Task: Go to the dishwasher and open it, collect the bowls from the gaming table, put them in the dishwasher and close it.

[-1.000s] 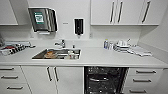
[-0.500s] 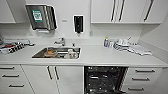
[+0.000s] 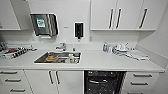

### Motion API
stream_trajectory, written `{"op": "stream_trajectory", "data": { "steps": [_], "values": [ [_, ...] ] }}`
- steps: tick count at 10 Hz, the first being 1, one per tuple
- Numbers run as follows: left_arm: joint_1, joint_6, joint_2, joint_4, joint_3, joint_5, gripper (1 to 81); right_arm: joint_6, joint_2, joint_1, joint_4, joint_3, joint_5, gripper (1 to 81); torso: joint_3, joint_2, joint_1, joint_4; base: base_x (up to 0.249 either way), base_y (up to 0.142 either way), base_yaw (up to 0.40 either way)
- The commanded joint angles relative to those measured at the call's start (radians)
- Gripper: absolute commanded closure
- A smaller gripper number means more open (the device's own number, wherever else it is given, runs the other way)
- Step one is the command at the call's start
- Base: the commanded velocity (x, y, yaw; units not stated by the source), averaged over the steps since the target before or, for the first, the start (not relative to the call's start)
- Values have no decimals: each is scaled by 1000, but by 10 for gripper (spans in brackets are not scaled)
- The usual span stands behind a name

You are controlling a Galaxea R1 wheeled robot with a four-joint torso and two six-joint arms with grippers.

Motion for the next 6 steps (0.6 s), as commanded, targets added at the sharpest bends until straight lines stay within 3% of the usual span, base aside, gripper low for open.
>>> {"op": "stream_trajectory", "data": {
  "steps": [1,4,5,6],
  "values": [
    [-26,7,-4,26,-21,40,10,-2,26,42,-28,-94,8,10,97,98,-64,0,0,0,0],
    [1,7,58,29,-89,32,10,-2,85,2,-25,-269,127,10,176,202,-132,0,0,0,0],
    [11,7,84,29,-119,32,10,-4,106,-14,-27,-321,148,10,126,238,-157,0,0,0,0],
    [18,7,113,29,-147,32,10,-4,123,-30,-30,-361,177,10,137,270,-179,0,0,0,0]
  ]
}}
